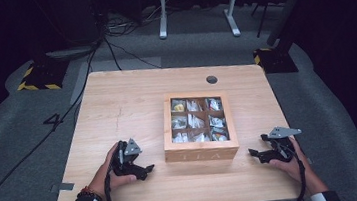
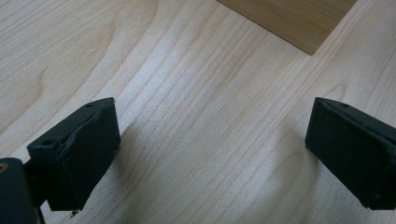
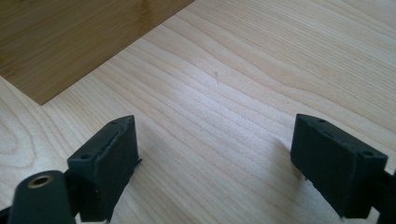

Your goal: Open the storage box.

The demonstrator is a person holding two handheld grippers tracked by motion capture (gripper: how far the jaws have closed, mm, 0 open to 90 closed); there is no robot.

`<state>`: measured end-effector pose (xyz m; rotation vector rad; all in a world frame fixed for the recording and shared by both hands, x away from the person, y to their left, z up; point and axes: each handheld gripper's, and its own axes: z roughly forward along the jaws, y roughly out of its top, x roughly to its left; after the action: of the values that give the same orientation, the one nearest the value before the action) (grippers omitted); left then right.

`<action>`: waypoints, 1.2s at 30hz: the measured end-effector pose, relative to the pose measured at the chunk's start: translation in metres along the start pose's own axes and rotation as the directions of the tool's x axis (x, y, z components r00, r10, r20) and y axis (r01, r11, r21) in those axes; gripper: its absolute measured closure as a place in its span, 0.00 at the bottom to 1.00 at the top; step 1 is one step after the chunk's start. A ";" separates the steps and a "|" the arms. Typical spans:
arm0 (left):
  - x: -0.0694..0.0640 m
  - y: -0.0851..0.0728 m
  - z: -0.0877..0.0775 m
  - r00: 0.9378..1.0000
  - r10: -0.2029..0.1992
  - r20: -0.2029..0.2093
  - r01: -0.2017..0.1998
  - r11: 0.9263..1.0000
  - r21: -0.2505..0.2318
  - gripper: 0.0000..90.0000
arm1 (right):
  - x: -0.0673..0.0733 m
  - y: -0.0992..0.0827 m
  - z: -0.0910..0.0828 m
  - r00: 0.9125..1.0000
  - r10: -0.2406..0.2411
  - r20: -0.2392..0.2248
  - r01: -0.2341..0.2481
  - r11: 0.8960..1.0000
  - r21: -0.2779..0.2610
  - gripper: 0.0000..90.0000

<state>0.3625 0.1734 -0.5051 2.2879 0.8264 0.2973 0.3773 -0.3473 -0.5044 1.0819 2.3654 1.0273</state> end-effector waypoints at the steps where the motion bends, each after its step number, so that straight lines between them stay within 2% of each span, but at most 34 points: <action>1: 0.000 0.000 0.000 1.000 0.000 0.000 0.000 1.000 0.000 0.04 | 0.000 0.000 0.000 1.000 0.000 0.000 0.000 1.000 0.000 0.17; 5: 0.001 0.000 -0.001 1.000 0.011 0.005 -0.011 1.000 0.007 0.04 | 0.000 0.003 -0.001 1.000 -0.002 0.000 0.002 0.999 0.033 0.17; 8: 0.001 0.001 -0.002 1.000 0.013 0.009 -0.013 1.000 0.016 0.06 | -0.001 0.004 -0.002 1.000 0.003 -0.016 -0.002 0.999 0.036 0.19; 9: 0.000 0.002 -0.004 0.999 0.031 0.025 -0.032 0.999 0.020 0.09 | 0.000 0.006 -0.003 0.999 0.006 -0.033 -0.005 0.999 0.034 0.22; 10: 0.000 0.002 -0.004 0.999 0.031 0.025 -0.032 0.999 0.020 0.15 | 0.000 0.006 -0.003 0.999 0.006 -0.033 -0.005 0.999 0.034 0.22; 11: -0.003 0.004 -0.006 0.998 0.046 0.048 -0.046 0.999 0.004 0.25 | 0.003 0.010 -0.007 0.999 -0.006 -0.036 0.007 1.000 0.018 0.25; 12: -0.005 0.005 -0.007 0.998 0.051 0.048 -0.051 0.999 0.002 0.26 | 0.005 0.012 -0.009 0.999 -0.008 -0.043 0.008 1.000 0.002 0.26; 14: -0.008 0.007 -0.009 0.997 0.060 0.041 -0.059 0.998 -0.008 0.17 | 0.009 0.017 -0.013 0.998 -0.013 -0.059 0.012 1.000 -0.013 0.27; 16: -0.009 0.010 -0.012 0.997 0.067 0.049 -0.066 0.997 -0.028 0.25 | 0.014 0.023 -0.017 0.997 -0.036 -0.075 0.034 0.999 -0.033 0.29; 18: -0.011 0.012 -0.013 0.997 0.066 0.046 -0.064 0.997 -0.032 0.22 | 0.019 0.028 -0.020 0.995 -0.052 -0.087 0.048 0.998 -0.045 0.31; 23: -0.015 0.017 -0.016 0.996 0.071 0.047 -0.068 0.996 -0.065 0.25 | 0.030 0.037 -0.025 0.990 -0.080 -0.119 0.072 0.995 -0.069 0.33; 25: -0.016 0.018 -0.017 0.996 0.078 0.037 -0.076 0.995 -0.068 0.25 | 0.033 0.040 -0.026 0.990 -0.087 -0.115 0.080 0.995 -0.064 0.33; 28: -0.018 0.021 -0.022 0.997 0.077 0.012 -0.076 0.993 -0.093 0.27 | 0.044 0.047 -0.029 0.984 -0.111 -0.142 0.099 0.991 -0.090 0.35; 30: -0.017 0.022 -0.022 0.997 0.071 0.010 -0.069 0.993 -0.096 0.27 | 0.049 0.050 -0.029 0.980 -0.124 -0.153 0.111 0.989 -0.095 0.36; 36: -0.017 0.029 -0.023 0.998 0.069 -0.011 -0.069 0.991 -0.112 0.28 | 0.055 0.052 -0.028 0.978 -0.134 -0.160 0.120 0.988 -0.095 0.40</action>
<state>0.3541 0.1583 -0.4689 2.2138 0.7167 0.3739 0.3523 -0.2951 -0.4473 0.8320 2.4588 1.2012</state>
